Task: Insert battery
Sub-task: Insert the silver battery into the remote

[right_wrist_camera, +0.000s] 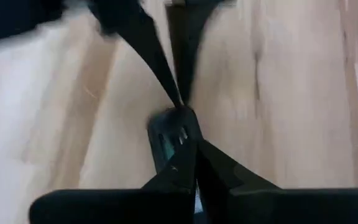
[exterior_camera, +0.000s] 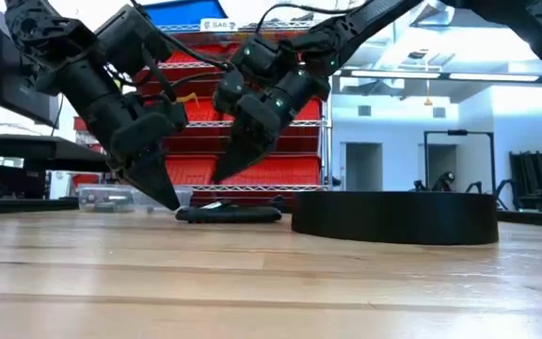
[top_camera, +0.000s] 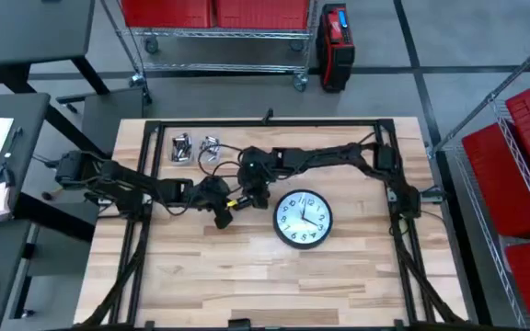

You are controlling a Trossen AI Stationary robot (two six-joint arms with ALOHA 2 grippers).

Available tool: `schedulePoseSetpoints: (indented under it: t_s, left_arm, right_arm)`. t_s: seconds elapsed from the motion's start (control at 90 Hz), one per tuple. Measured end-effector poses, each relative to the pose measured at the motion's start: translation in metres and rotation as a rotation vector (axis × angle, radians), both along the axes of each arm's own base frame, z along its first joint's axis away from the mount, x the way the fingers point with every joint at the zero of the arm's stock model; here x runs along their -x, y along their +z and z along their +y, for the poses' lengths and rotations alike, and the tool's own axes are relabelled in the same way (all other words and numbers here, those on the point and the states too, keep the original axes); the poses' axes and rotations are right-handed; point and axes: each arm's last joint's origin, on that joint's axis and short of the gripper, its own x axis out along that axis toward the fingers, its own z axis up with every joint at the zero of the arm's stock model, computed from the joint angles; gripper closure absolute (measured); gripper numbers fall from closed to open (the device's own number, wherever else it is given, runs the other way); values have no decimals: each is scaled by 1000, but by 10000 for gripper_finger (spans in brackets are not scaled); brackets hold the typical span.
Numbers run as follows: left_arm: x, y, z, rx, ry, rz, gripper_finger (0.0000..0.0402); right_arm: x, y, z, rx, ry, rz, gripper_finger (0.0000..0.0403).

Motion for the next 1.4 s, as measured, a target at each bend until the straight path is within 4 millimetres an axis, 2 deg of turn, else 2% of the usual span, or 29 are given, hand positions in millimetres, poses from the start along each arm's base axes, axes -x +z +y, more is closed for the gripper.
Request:
schedulePoseSetpoints:
  t_s: [0.2, 0.333, 0.622, 1.078, 1.4]
  left_arm:
    - [0, 0, 0, 1, 1, 2, 398]
    - [0, 0, 0, 1, 1, 1, 398]
    - [0, 0, 0, -1, -1, 2, 398]
    - [0, 0, 0, 1, 1, 0, 398]
    - [0, 0, 0, 2, 1, -1, 398]
  right_arm:
    - [10, -5, -15, -70, 7, 38, 403]
    - [11, -8, -11, -75, 25, 46, 403]
    - [10, -18, 11, -74, 79, 43, 403]
    - [12, -18, -3, -66, 40, 29, 403]
    - [6, -20, 8, -42, 78, -4, 403]
